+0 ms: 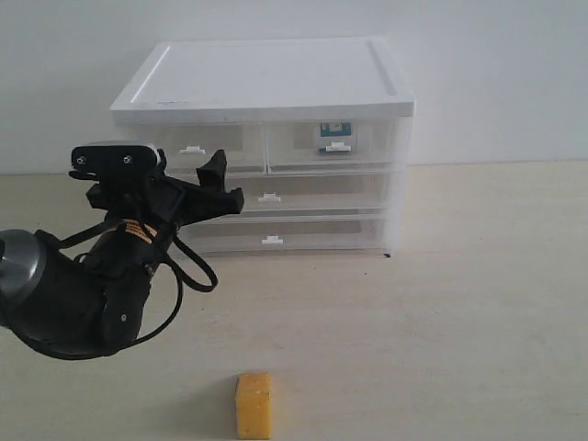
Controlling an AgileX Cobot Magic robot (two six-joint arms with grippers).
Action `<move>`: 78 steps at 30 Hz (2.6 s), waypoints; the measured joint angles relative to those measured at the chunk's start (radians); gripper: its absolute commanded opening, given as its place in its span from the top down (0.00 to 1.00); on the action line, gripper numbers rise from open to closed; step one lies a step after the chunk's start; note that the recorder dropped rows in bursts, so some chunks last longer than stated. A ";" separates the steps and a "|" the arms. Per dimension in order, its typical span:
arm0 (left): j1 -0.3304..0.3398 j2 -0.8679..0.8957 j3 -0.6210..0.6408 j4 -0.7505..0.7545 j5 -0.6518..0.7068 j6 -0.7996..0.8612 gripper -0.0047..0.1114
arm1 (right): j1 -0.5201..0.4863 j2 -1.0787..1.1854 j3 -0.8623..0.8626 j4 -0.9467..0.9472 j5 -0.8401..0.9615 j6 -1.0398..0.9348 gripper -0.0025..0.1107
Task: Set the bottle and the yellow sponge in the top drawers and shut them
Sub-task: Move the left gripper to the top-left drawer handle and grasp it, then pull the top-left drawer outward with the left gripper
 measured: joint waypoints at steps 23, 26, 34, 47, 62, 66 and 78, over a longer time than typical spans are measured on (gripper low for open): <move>-0.002 0.008 -0.087 -0.094 0.110 0.110 0.92 | 0.000 0.000 0.000 0.000 0.000 0.000 0.97; -0.012 0.008 -0.087 -0.108 0.110 0.112 0.92 | 0.000 0.000 0.000 0.000 0.000 0.000 0.97; -0.070 -0.042 -0.027 -0.177 0.101 0.132 0.92 | 0.000 0.000 0.000 0.000 0.000 0.000 0.97; -0.184 -0.187 0.185 -0.271 0.077 0.139 0.92 | 0.000 0.000 0.000 0.000 0.000 0.000 0.97; -0.212 -0.218 0.273 -0.291 0.064 0.105 0.78 | 0.000 0.000 0.000 0.000 0.000 0.000 0.97; -0.212 -0.218 0.273 -0.272 0.064 0.094 0.57 | 0.000 0.000 0.000 0.000 0.000 0.000 0.97; -0.219 -0.218 0.273 -0.218 0.106 0.034 0.35 | 0.000 0.000 0.000 0.000 0.000 0.000 0.97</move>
